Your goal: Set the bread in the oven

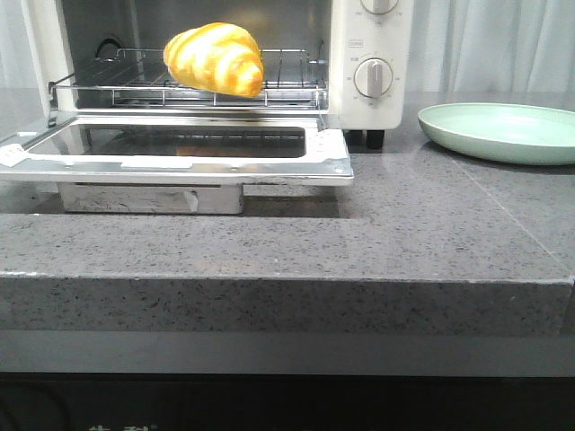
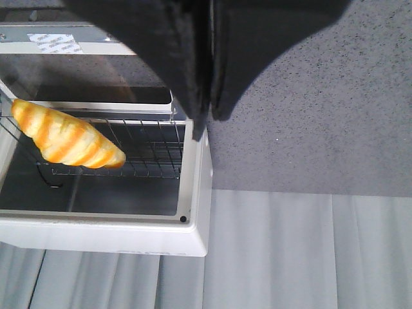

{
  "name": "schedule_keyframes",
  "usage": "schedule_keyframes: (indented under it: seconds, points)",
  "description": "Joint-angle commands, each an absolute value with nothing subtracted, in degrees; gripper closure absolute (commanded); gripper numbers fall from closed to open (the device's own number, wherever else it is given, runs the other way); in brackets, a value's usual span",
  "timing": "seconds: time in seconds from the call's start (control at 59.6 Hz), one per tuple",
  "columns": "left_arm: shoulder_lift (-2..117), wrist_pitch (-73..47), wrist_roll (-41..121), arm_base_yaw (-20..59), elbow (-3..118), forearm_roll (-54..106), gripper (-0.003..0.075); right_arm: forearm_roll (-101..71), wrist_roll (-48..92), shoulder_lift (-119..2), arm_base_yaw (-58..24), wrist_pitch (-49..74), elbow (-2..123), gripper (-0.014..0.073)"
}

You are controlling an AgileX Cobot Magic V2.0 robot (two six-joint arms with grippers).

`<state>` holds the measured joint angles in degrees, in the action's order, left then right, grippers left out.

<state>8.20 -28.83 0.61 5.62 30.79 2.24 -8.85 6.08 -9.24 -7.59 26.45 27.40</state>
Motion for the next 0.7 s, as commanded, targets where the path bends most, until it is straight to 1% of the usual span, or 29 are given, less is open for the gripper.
schedule_keyframes:
  seconds: [0.0, 0.688]
  points:
    - [7.72, -24.37, 0.54, 5.38, 31.56, 2.23, 0.0741, -8.65, 6.09, -9.51, -7.29, 21.51, 28.64, 0.0652]
    - [7.71, -24.32, 0.54, 5.38, 31.31, 2.23, 0.0741, -8.65, 6.09, -9.51, -7.29, 21.87, 28.30, 0.0652]
